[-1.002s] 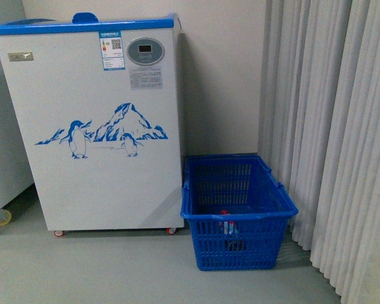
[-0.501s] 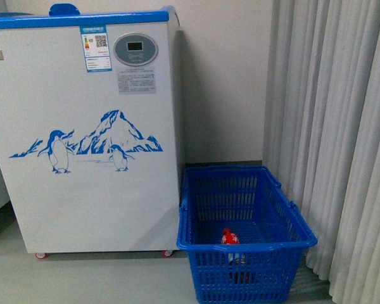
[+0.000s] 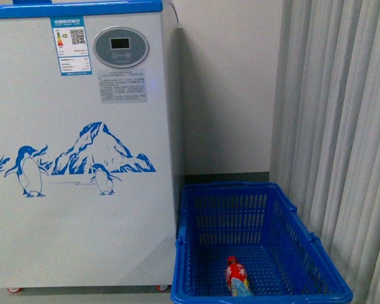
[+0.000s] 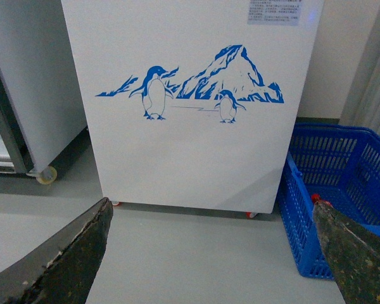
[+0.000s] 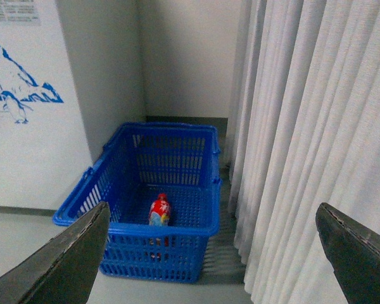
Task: Put drink in fridge
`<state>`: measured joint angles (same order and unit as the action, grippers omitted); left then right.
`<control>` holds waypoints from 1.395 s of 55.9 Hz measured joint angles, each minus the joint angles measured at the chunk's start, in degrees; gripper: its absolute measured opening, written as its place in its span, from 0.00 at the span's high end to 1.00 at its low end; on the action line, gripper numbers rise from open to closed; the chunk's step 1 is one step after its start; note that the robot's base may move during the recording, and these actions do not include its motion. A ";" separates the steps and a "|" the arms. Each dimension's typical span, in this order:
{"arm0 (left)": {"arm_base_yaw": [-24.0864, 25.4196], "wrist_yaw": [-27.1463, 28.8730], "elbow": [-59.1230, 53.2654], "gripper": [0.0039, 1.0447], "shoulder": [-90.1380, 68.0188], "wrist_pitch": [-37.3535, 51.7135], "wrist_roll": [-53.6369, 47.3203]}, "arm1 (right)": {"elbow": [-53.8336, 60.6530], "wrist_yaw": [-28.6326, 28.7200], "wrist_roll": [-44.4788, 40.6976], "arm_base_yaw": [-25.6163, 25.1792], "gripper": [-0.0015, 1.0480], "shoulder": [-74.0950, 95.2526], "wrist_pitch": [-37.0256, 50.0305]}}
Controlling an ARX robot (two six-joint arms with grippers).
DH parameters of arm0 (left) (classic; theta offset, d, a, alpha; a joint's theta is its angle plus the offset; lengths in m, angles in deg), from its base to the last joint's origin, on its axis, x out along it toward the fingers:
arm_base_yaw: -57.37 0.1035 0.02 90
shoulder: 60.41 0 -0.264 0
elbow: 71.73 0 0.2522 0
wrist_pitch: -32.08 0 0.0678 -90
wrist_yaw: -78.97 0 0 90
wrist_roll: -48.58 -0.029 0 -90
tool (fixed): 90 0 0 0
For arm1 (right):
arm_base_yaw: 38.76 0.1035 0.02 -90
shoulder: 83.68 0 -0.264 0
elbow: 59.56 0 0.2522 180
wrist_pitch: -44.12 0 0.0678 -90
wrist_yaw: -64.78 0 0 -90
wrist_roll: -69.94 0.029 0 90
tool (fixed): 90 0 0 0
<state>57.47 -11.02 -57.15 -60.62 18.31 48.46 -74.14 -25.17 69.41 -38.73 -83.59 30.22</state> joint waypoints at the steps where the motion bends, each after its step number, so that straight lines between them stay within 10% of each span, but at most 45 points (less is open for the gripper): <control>1: 0.00 0.00 0.00 0.08 0.00 0.00 0.00 | 0.00 0.00 0.00 0.00 0.07 0.00 0.00; 78: 0.00 -0.02 0.00 0.08 -0.02 0.00 0.00 | 0.00 0.00 0.00 0.00 0.07 0.07 0.00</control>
<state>57.47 -11.04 -57.15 -60.64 18.31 48.46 -74.14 -25.17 69.41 -38.73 -83.52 30.22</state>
